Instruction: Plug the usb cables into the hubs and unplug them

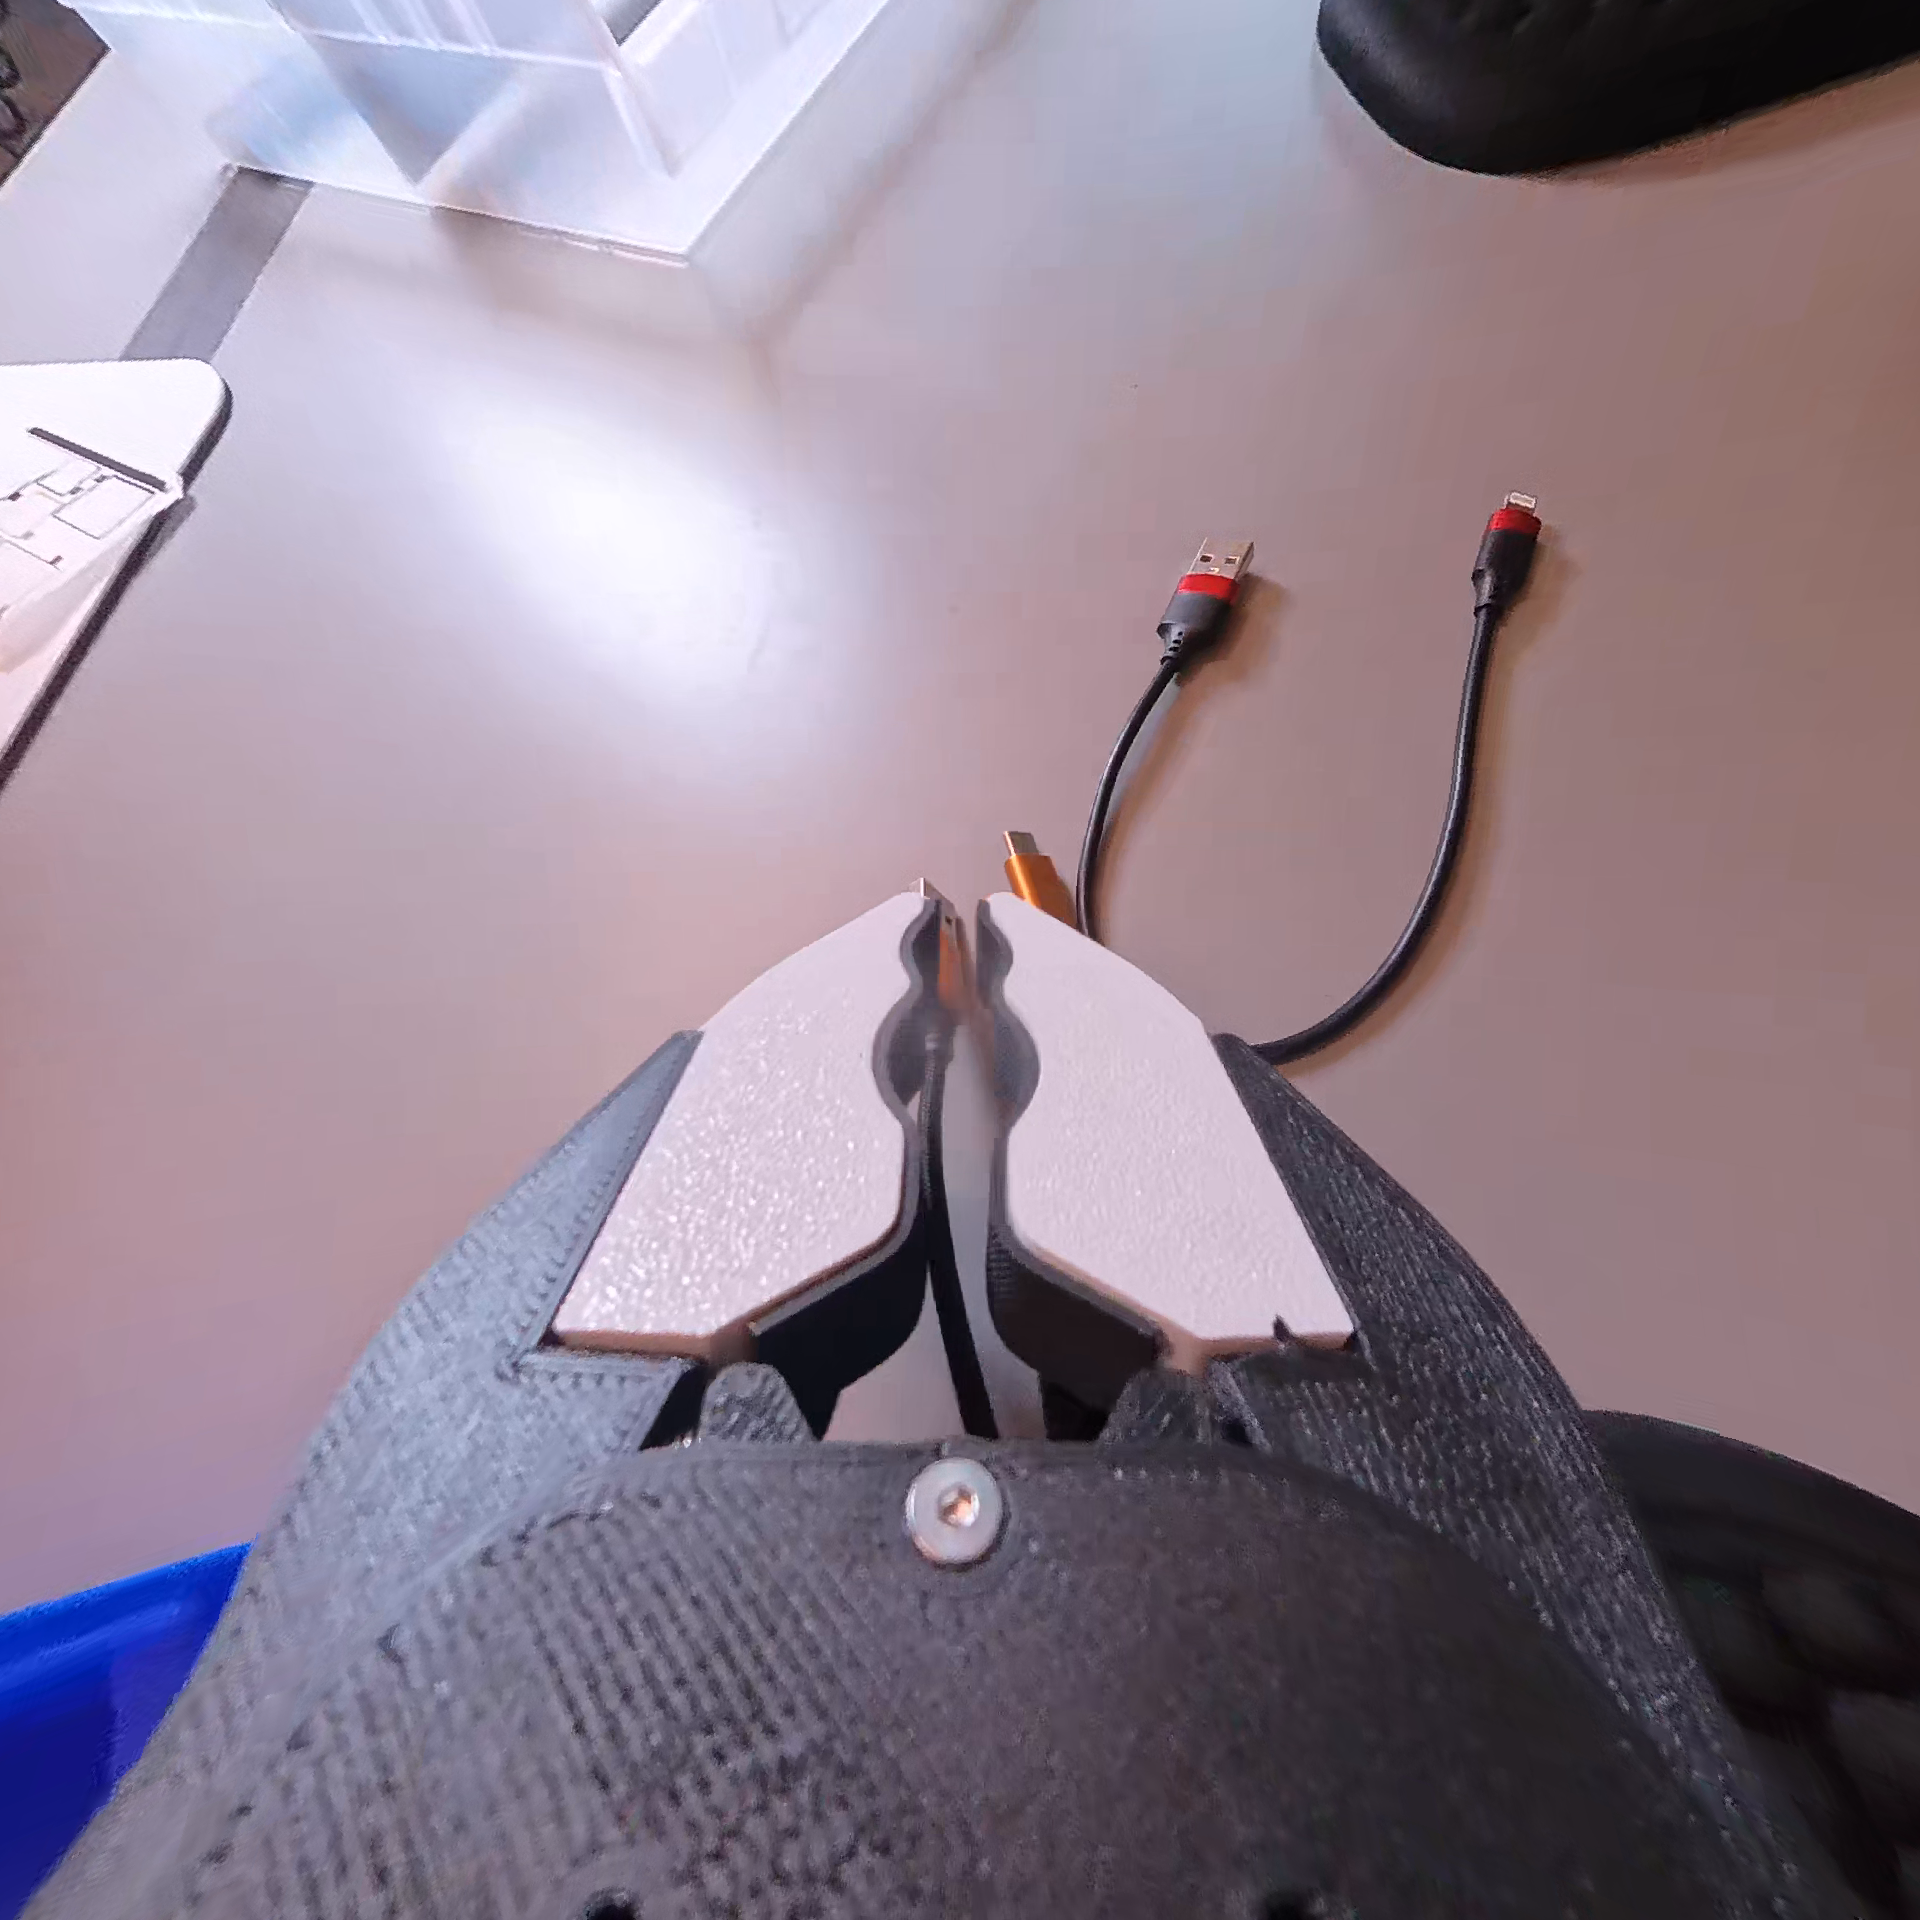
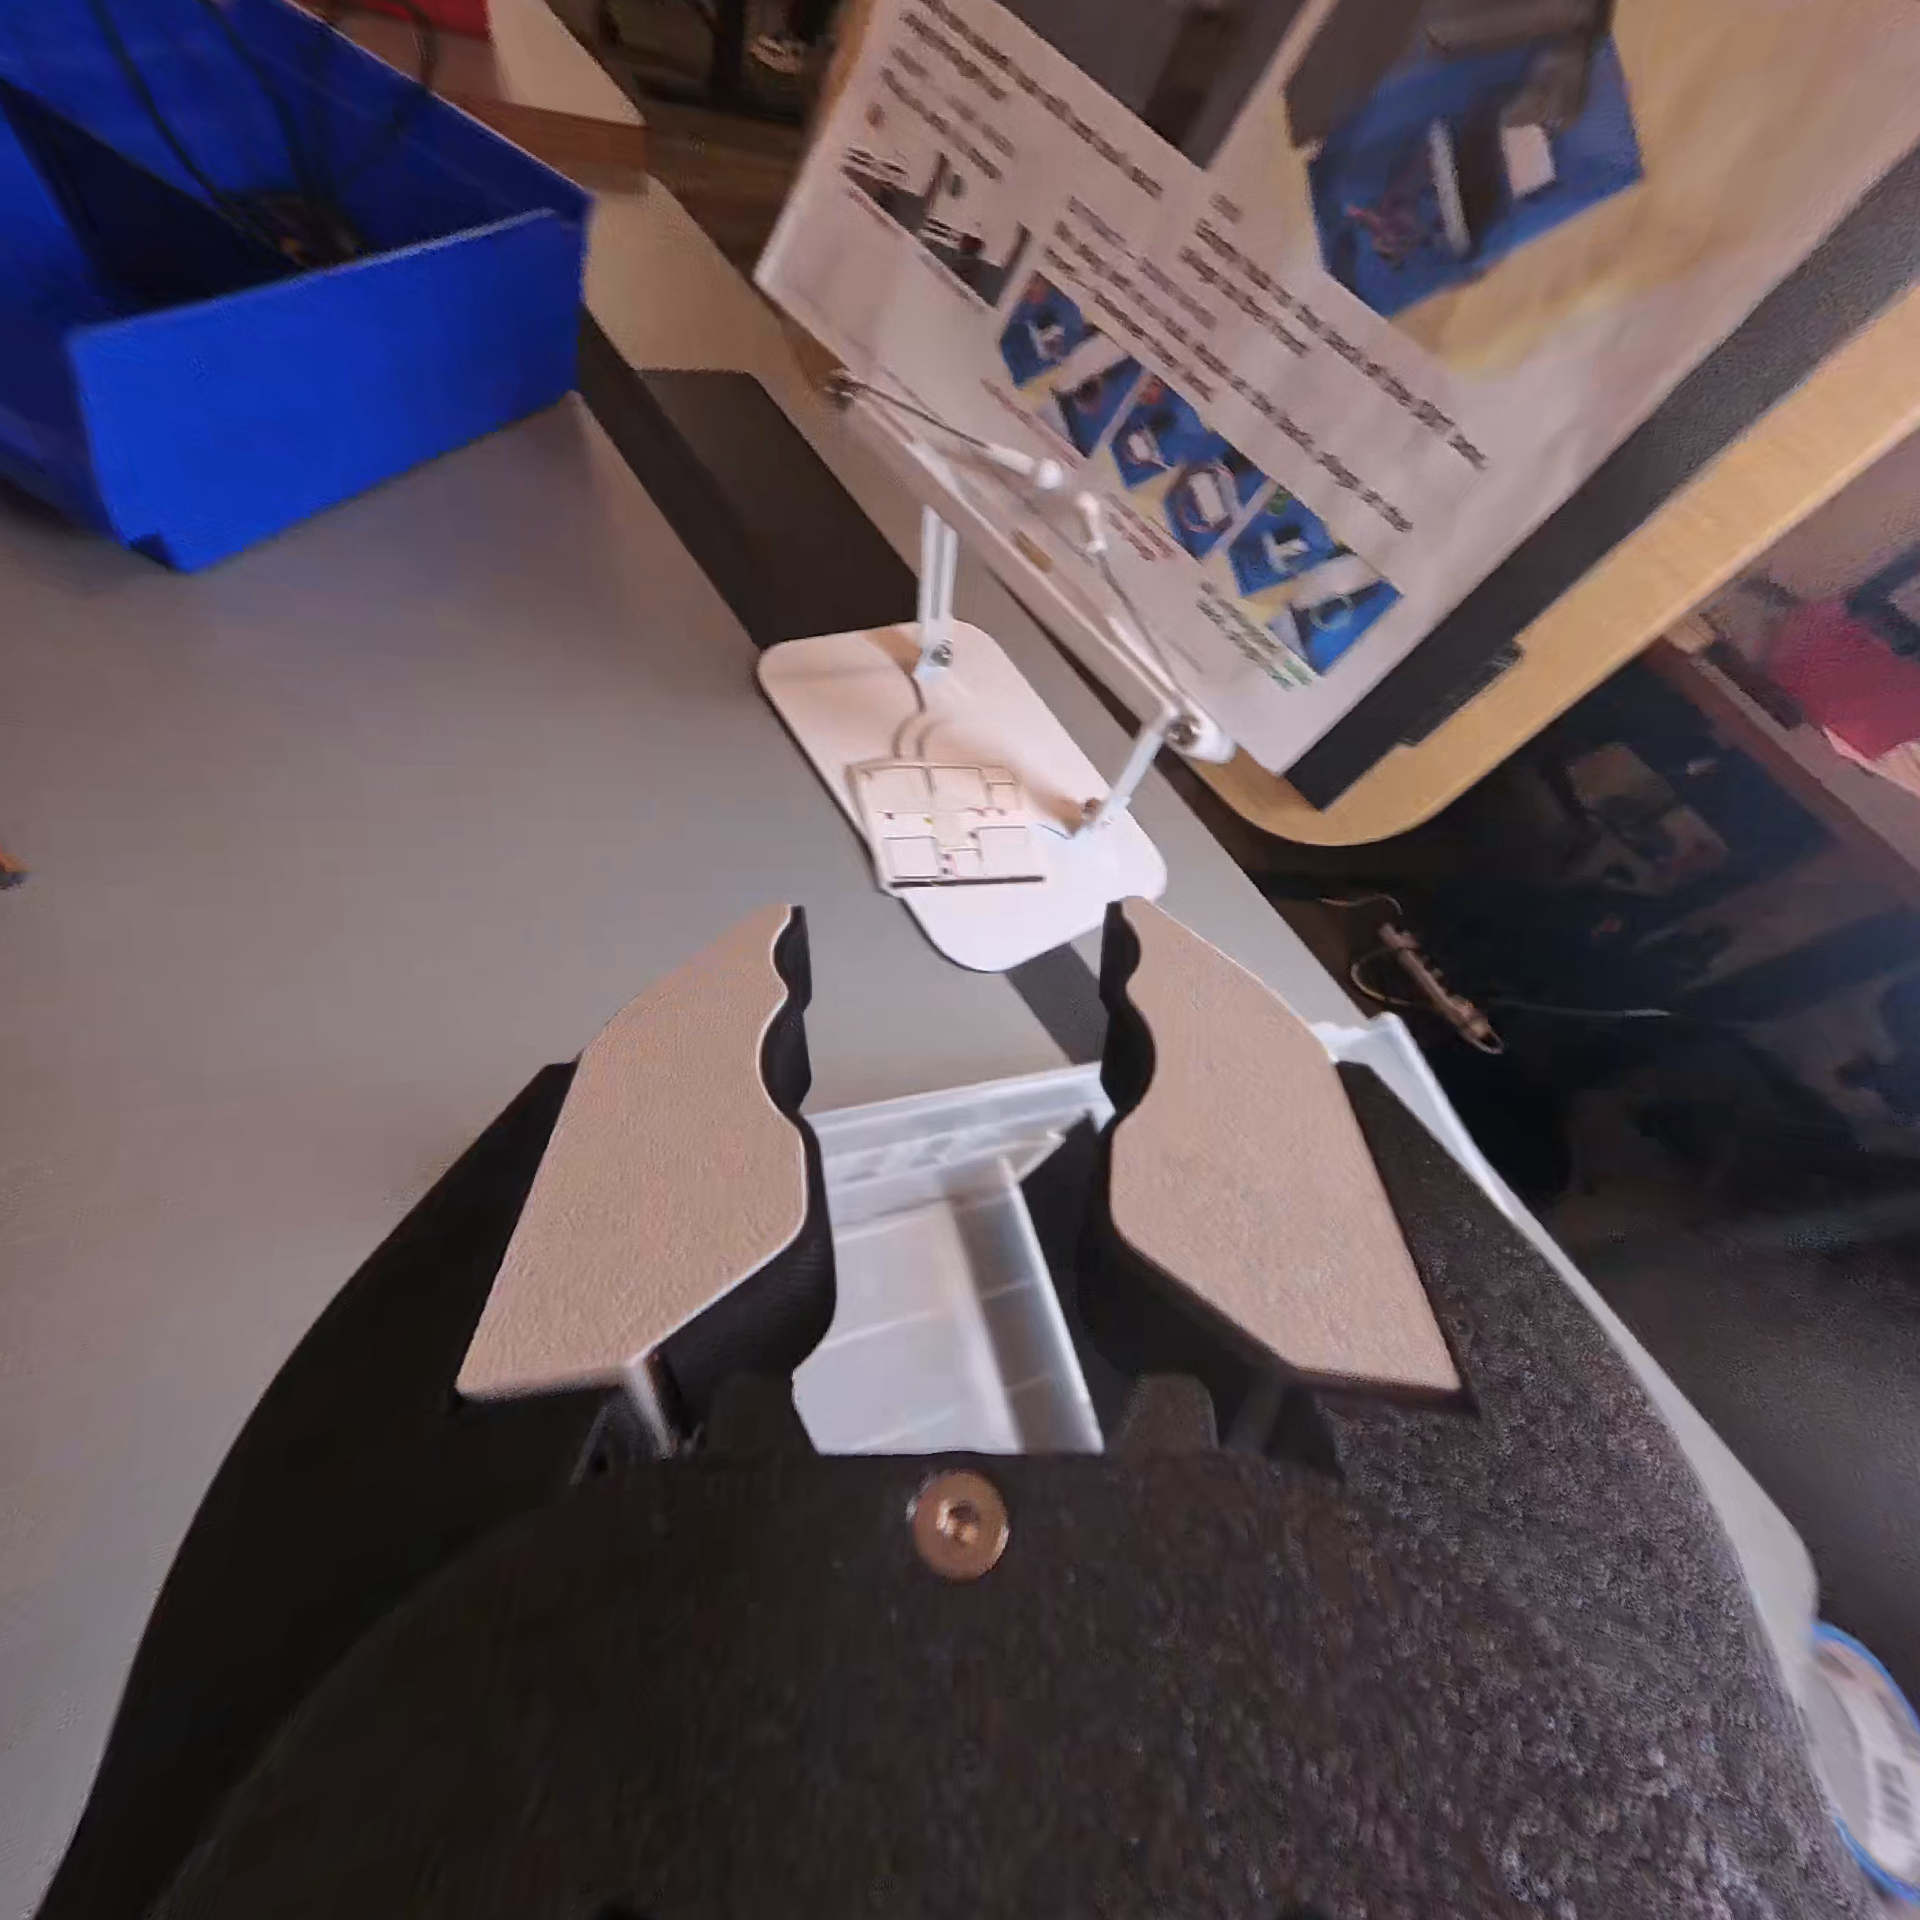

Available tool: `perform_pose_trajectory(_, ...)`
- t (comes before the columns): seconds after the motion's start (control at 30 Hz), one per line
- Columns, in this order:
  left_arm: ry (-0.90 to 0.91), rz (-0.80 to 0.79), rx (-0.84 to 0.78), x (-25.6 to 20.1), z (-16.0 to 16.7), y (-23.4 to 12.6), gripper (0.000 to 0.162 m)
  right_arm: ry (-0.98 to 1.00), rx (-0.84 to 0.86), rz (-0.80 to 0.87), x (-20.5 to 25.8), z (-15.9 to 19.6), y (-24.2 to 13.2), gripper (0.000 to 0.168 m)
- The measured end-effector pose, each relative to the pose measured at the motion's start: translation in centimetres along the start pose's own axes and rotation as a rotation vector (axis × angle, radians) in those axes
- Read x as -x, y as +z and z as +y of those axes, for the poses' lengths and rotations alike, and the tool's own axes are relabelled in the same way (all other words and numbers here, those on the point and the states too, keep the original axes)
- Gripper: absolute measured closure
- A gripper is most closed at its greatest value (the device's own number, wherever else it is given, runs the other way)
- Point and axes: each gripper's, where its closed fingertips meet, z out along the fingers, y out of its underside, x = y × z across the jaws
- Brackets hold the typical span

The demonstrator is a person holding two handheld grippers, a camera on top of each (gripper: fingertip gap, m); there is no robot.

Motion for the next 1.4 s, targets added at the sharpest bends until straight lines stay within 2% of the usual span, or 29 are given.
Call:
perform_pose_trajectory(0.2,0.136,-0.058,0.08,-0.2,0.5,0.5,0.162,-0.047,0.01,-0.375,16.3,0.8,3.5,0.115)
perform_pose_trajectory(0.33,0.173,-0.051,0.076,-0.7,0.4,0.8,0.162,-0.17,0.121,-0.622,27.0,2.8,7.7,0.108)
perform_pose_trajectory(0.5,0.166,-0.024,0.007,-1.0,-0.2,0.4,0.162,-0.297,0.201,-0.755,33.3,4.3,12.3,0.11)
perform_pose_trajectory(0.57,0.162,-0.037,-0.005,-0.5,-0.2,-0.2,0.162,-0.305,0.192,-0.81,34.5,4.1,12.8,0.133)
perform_pose_trajectory(0.67,0.144,-0.067,-0.064,0.2,-0.7,-1.2,0.162,-0.325,0.158,-0.796,33.8,3.7,13.1,0.162)
perform_pose_trajectory(0.7,0.125,-0.074,-0.092,0.4,-1.1,-1.5,0.162,-0.295,0.143,-0.802,33.4,3.4,12.8,0.164)
perform_pose_trajectory(0.83,0.111,-0.136,-0.138,1.5,-1.7,-1.9,0.157,-0.257,0.119,-0.765,30.9,2.9,11.5,0.165)
perform_pose_trajectory(0.93,0.088,-0.126,-0.146,1.4,-1.8,-1.7,0.148,-0.246,0.103,-0.736,29.5,2.6,10.1,0.165)
perform_pose_trajectory(1.07,0.062,-0.088,-0.163,0.9,-1.9,-1.4,0.146,-0.241,0.084,-0.689,28.2,2.2,8.4,0.165)
perform_pose_trajectory(1.17,0.08,-0.124,-0.153,1.3,-1.9,-1.4,0.14,-0.243,0.073,-0.623,26.2,1.7,6.7,0.164)
perform_pose_trajectory(1.27,0.05,-0.159,-0.218,1.9,-2.8,-2.0,0.138,-0.207,0.053,-0.521,22.1,0.3,4.3,0.164)
perform_pose_trajectory(1.4,0.011,-0.21,-0.251,3.0,-3.0,-2.7,0.137,-0.195,0.047,-0.298,13.4,-2.3,0.3,0.165)
